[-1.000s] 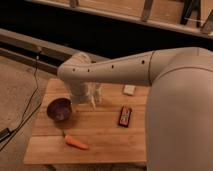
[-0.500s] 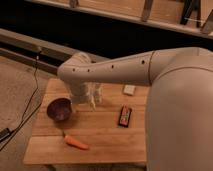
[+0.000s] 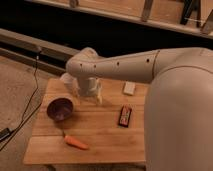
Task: Place the white sponge in the ceramic cup
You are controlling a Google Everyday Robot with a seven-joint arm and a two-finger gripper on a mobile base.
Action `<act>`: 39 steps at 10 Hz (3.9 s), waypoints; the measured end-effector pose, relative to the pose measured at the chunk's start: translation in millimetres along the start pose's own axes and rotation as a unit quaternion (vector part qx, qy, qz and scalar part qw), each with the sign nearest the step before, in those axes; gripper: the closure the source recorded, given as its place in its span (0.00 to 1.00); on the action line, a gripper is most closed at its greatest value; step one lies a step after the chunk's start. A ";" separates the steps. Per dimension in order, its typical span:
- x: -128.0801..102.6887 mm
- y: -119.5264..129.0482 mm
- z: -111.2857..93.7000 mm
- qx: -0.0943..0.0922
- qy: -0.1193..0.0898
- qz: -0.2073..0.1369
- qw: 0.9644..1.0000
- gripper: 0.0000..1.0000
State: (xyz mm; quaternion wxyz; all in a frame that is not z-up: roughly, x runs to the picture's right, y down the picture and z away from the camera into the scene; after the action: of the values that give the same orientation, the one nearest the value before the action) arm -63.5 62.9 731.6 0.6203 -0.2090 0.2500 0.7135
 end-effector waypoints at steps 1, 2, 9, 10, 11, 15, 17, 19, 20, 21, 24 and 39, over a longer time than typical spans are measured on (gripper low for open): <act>-16.1 -7.6 -3.8 -0.002 -0.010 0.022 1.000 0.35; -26.6 -13.6 -6.7 -0.003 -0.015 0.034 0.999 0.35; -53.7 -154.9 -41.9 0.005 0.040 0.038 0.998 0.35; -63.6 -178.5 -41.5 0.008 0.040 0.035 0.999 0.35; -74.9 -190.4 -40.2 0.008 0.035 0.029 0.999 0.35; -120.3 -198.3 -24.1 0.005 0.017 0.000 1.000 0.35; -144.9 -191.2 -9.4 0.001 0.009 0.002 1.000 0.35; -165.8 -182.0 11.2 0.000 0.005 0.010 1.000 0.35; -174.3 -179.1 20.6 -0.001 0.003 0.018 1.000 0.35; -182.7 -178.7 29.5 0.000 -0.002 0.027 1.000 0.35; -207.3 -178.0 60.5 0.004 -0.022 0.048 0.999 0.35; -241.7 -215.4 175.8 0.025 -0.006 0.080 0.996 0.35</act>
State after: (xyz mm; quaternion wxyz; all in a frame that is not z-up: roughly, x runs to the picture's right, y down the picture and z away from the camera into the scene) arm 186.3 5.2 996.2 0.5678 -0.1686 0.2796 0.7557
